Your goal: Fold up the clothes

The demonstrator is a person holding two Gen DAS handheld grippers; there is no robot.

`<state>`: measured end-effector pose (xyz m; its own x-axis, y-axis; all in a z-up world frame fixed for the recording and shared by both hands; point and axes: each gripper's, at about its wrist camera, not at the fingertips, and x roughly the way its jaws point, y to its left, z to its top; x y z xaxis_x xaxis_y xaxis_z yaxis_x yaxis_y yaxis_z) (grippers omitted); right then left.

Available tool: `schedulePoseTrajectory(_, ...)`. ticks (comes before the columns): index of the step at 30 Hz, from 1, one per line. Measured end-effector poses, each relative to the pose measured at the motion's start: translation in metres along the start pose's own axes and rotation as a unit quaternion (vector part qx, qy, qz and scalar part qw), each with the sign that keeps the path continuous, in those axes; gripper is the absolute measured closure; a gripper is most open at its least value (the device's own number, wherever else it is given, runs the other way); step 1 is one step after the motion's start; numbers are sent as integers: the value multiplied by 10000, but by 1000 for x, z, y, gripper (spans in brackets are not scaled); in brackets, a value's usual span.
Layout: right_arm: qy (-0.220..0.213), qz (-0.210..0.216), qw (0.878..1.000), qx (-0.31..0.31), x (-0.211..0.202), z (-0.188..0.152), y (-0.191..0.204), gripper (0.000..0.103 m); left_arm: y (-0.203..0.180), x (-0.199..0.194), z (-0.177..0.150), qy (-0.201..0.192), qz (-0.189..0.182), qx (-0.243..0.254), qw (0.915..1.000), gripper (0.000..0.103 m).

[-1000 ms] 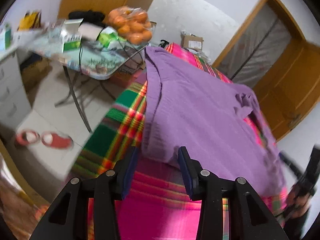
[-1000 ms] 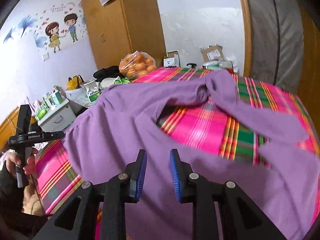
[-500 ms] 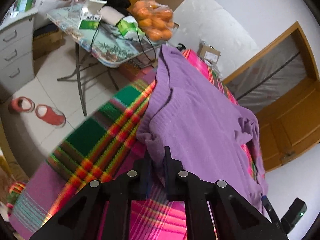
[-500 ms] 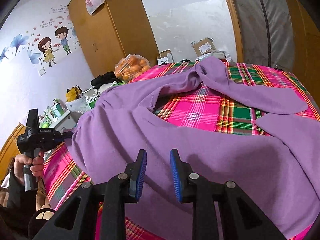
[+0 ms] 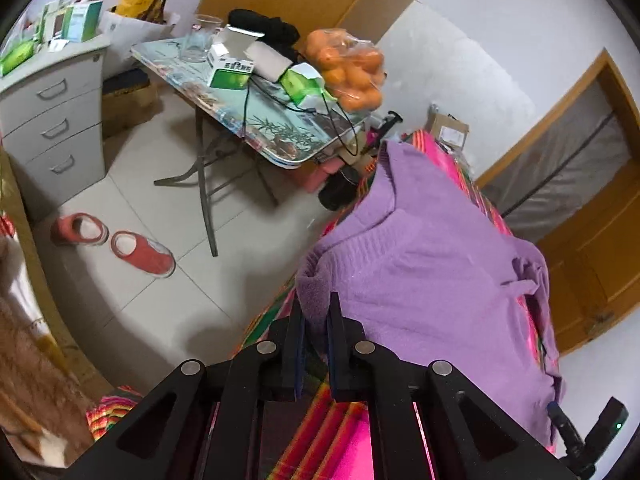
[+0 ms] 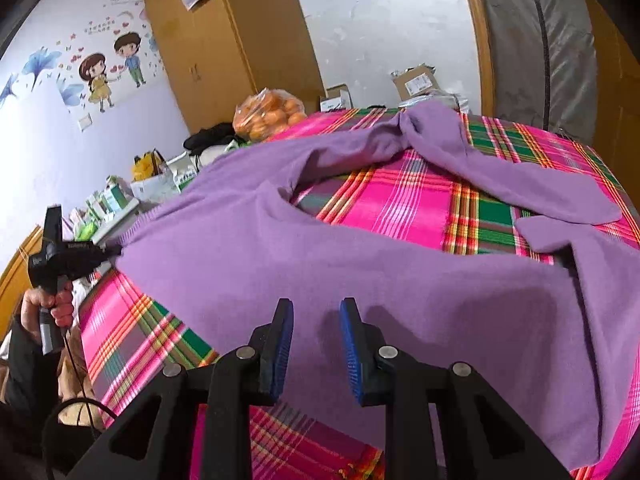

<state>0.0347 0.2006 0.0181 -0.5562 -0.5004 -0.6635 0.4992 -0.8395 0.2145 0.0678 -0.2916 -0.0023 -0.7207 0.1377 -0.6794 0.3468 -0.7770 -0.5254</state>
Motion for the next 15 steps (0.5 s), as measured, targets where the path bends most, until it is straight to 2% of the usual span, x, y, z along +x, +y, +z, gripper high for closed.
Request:
schedulePoseTrajectory(2,8,-17,9999,-101,-4,-2,2,78,2,-1,3,11,-58,-18,10000,94)
schedulePoseTrajectory(6,26,-105,9999,-121,-11,-9,-3,70,1,3,9,-39,-57,168,9998,93)
schedulePoseTrajectory(11,140,-156,9998,7,-10,-16,-10,70,-3,5,3,-94,135,342,9993,94)
schedulePoseTrajectory(15,257,-161,9991,-299,-11,-19,-5,68,2,-1,0,-107,8,322,9994,93)
